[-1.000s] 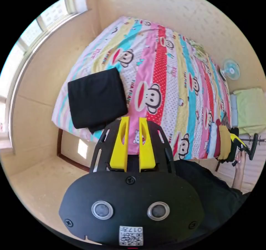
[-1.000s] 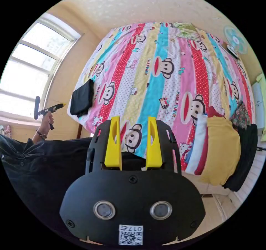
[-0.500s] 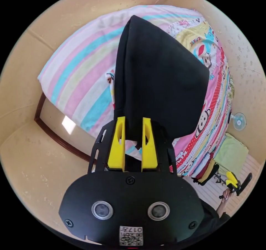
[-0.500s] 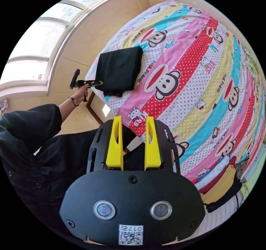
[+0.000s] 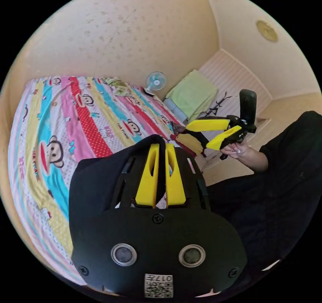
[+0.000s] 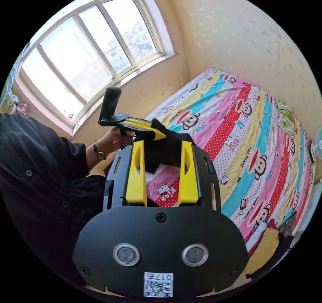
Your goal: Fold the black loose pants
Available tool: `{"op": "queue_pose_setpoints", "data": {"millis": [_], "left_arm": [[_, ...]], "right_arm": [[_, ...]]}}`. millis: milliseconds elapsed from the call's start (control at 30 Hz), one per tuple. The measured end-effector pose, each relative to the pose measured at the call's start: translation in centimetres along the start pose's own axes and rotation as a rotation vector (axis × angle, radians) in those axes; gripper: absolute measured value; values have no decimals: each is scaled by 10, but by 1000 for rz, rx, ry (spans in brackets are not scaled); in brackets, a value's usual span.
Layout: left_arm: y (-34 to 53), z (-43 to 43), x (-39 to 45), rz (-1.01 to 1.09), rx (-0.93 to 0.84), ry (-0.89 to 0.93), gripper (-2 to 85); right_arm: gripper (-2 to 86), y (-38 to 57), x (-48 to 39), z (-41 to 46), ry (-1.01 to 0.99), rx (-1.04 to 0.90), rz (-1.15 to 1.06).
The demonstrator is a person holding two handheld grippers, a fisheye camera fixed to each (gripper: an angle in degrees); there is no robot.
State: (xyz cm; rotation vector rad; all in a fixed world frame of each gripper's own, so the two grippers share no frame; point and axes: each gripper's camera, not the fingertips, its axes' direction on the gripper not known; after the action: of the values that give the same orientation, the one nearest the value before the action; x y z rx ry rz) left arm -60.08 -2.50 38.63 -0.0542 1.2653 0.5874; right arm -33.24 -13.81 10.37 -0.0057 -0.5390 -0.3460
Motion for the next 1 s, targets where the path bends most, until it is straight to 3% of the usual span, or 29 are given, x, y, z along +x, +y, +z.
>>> {"op": "queue_pose_setpoints", "data": {"millis": [133, 300, 400, 500, 633, 833, 900, 1000], "left_arm": [[-25, 81, 11, 28, -83, 153, 46], [38, 86, -21, -182, -86, 189, 52], [115, 38, -49, -369, -86, 5, 63], [188, -27, -57, -539, -23, -121, 65], [273, -100, -43, -769, 66, -316, 65], [352, -154, -11, -1028, 269, -467, 65], [359, -156, -5, -1081, 275, -482, 67], [359, -151, 2, -1092, 310, -457, 83]], "right_arm": [[144, 26, 50, -66, 205, 155, 241], [145, 32, 65, -38, 296, -11, 321], [149, 12, 53, 28, 193, -158, 233], [163, -18, 25, 123, -32, -320, 98], [182, -36, -58, 271, -229, -647, -214], [205, 27, -165, 392, 96, -839, -646], [179, 44, -176, 406, 273, -821, -735], [62, 29, -176, 380, 219, -744, -644]]}}
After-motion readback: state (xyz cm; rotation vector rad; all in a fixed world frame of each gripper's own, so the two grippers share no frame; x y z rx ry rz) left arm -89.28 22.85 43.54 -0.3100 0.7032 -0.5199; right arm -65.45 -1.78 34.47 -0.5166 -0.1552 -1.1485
